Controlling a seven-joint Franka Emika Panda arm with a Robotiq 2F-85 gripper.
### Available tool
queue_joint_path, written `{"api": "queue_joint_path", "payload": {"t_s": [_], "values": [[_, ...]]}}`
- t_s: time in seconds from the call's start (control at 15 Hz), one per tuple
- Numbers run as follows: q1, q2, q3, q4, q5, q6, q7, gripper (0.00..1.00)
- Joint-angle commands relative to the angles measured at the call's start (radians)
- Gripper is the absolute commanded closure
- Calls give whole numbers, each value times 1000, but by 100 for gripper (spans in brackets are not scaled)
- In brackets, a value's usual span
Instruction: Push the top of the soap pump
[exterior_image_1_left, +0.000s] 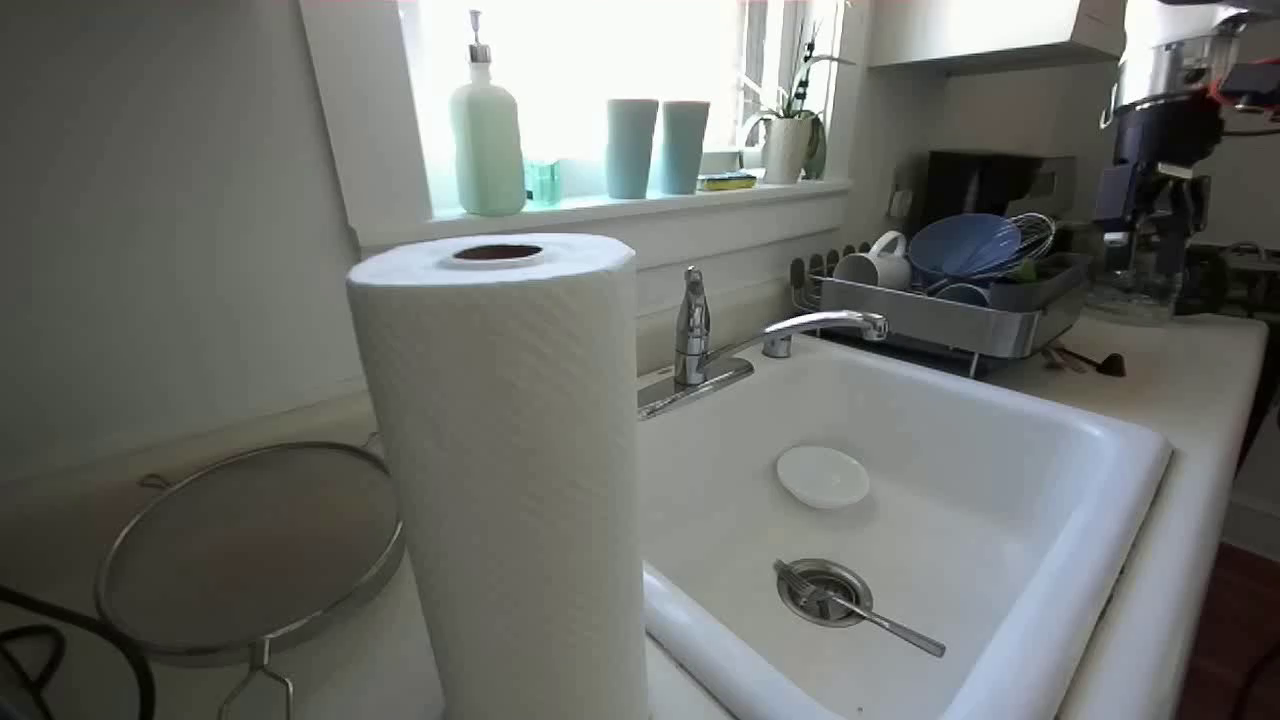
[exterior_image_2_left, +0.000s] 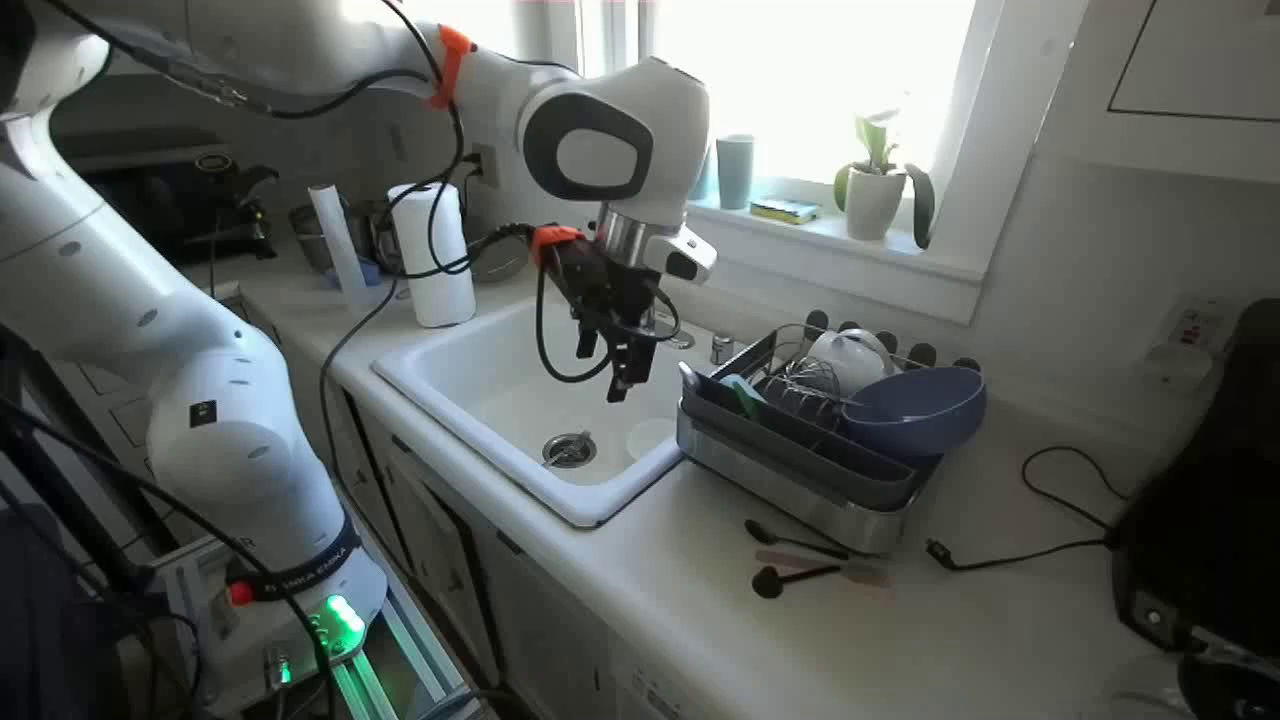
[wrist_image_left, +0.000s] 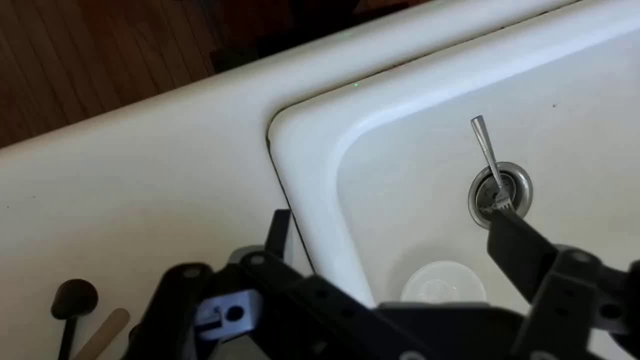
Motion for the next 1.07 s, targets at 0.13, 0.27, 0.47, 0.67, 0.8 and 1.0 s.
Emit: {"api": "queue_joint_path", "payload": {"t_s": [0.13, 0.27, 0.47, 0.67, 0.8, 1.0], "values": [[-15, 2, 13, 1, 4, -1, -4, 0], [-15, 2, 13, 1, 4, -1, -4, 0], [59, 22, 89, 78, 26, -21, -27, 0], [141, 59, 180, 171, 23, -33, -41, 0], [197, 107, 237, 257, 23, -34, -56, 0], [270, 201, 316, 395, 15, -19, -82, 0]]}}
